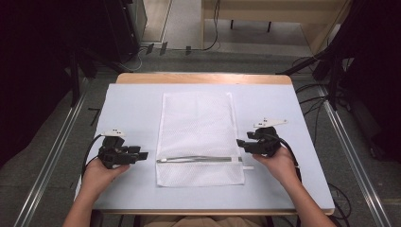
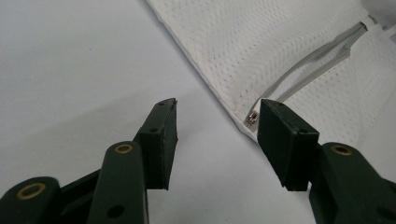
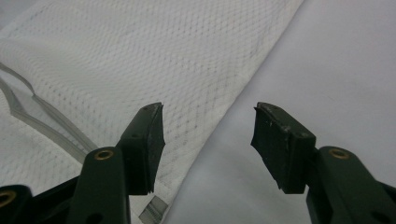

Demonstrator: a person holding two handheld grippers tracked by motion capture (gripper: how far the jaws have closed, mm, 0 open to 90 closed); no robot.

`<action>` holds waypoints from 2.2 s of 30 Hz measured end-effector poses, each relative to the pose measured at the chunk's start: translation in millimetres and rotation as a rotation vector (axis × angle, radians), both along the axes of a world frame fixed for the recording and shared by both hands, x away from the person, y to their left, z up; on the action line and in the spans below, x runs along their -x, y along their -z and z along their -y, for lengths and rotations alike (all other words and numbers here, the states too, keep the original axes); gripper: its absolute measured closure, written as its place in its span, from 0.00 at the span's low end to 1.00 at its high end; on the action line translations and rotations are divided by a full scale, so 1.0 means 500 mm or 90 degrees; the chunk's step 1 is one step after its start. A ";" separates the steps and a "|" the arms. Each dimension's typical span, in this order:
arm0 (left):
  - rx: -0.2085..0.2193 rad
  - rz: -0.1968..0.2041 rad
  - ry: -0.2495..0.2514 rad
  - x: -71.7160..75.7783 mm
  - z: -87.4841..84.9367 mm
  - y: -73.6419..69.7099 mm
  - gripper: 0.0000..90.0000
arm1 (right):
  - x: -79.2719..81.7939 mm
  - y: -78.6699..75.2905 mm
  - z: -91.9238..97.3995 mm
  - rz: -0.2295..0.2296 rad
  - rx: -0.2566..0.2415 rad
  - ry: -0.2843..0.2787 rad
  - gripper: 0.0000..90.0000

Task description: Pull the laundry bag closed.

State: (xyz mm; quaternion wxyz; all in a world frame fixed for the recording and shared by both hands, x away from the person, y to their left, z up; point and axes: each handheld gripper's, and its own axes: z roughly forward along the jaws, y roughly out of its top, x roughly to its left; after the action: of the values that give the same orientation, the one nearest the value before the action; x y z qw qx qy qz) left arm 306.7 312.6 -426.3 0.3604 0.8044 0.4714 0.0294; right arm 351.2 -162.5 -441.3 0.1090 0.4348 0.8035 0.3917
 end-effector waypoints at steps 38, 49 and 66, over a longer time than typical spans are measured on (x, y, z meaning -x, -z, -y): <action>0.000 0.002 -0.005 0.000 -0.004 0.000 0.48 | 0.030 -0.024 -0.035 0.012 0.014 -0.057 0.51; 0.014 0.010 -0.012 -0.002 -0.003 -0.006 0.47 | 0.050 -0.044 -0.068 0.024 0.003 -0.087 0.55; 0.009 0.007 -0.007 -0.003 0.000 -0.004 0.46 | 0.075 -0.057 -0.136 0.025 0.018 -0.153 0.61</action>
State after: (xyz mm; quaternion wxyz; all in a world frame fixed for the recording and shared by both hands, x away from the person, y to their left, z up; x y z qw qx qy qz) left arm 308.4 312.4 -424.3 0.3687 0.7990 0.4740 0.0323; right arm 313.9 -94.3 -412.9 0.0833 0.3259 0.8530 0.3991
